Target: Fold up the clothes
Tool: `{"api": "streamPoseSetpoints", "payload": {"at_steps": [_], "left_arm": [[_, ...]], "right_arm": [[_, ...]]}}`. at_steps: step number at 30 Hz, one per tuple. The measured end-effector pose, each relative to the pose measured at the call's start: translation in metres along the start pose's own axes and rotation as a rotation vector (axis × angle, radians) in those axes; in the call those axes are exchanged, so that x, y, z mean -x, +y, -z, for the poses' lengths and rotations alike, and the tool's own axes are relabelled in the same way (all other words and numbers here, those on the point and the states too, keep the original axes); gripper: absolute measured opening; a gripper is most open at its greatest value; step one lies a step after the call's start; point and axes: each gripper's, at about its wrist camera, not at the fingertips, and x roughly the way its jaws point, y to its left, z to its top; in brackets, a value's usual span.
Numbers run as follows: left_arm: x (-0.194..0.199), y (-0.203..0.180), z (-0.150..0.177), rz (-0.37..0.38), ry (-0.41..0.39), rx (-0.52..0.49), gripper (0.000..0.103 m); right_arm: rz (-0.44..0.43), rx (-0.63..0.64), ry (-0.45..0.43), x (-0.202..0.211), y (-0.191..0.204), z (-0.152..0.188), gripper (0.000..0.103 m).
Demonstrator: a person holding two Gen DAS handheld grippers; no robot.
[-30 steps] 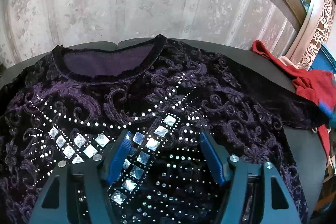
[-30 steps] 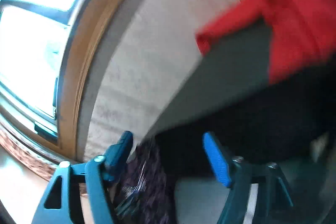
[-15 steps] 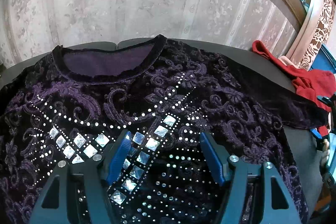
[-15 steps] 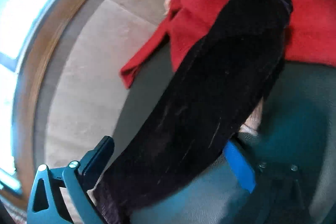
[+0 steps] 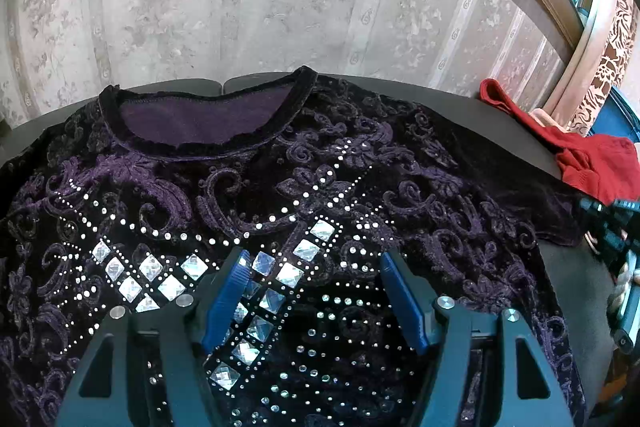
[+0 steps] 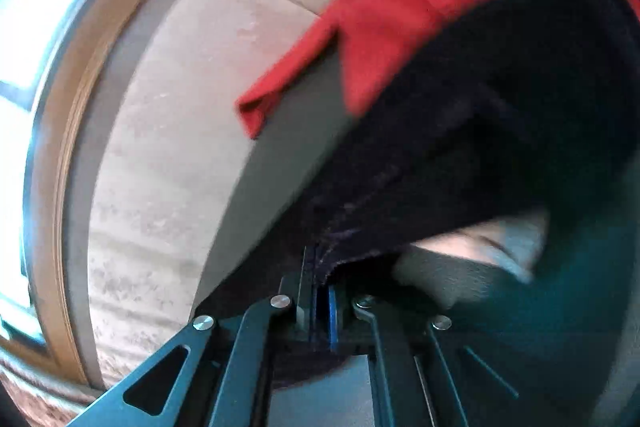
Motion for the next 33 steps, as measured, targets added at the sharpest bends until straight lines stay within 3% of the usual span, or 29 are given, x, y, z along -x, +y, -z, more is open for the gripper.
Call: {"api": "streamPoseSetpoints", "payload": {"at_steps": [4,7,10,13,17,18,20,21,24,26,28,33], "left_arm": [[0.000,-0.001,0.000,-0.003,0.002,0.000,0.069],[0.003,0.006,-0.001,0.039,-0.006,0.062,0.069],[0.008,0.019,-0.002,0.109,-0.020,0.165,0.068],[0.021,0.052,0.003,0.249,-0.057,0.378,0.067],[0.039,0.076,0.007,0.300,-0.067,0.442,0.067],[0.042,0.080,0.008,0.309,-0.067,0.448,0.067],[0.047,0.088,0.010,0.336,-0.064,0.470,0.067],[0.048,0.092,0.010,0.353,-0.060,0.488,0.067],[0.050,0.098,0.010,0.370,-0.058,0.511,0.067],[0.055,0.095,0.007,0.335,-0.072,0.490,0.067],[0.061,0.077,-0.003,0.288,-0.083,0.393,0.068],[0.068,-0.007,-0.028,0.211,-0.050,-0.017,0.068]], "right_arm": [[-0.013,0.203,0.032,-0.008,0.048,-0.007,0.004],[-0.069,0.424,0.117,-0.031,0.121,0.012,0.004],[-0.134,0.664,0.231,-0.038,0.181,0.061,0.004],[-0.214,0.896,0.357,-0.041,0.227,0.129,0.004],[-0.281,1.105,0.478,-0.062,0.255,0.201,0.008],[-0.301,1.098,0.499,-0.064,0.254,0.207,0.014],[-0.311,1.059,0.523,-0.060,0.247,0.213,0.042],[-0.316,1.030,0.515,-0.056,0.241,0.211,0.064],[-0.340,0.936,0.475,-0.037,0.221,0.200,0.067],[-0.338,0.912,0.468,-0.023,0.215,0.202,0.067],[-0.355,0.894,0.476,-0.007,0.204,0.204,0.067],[-0.327,0.950,0.508,0.008,0.180,0.231,0.068]]}}
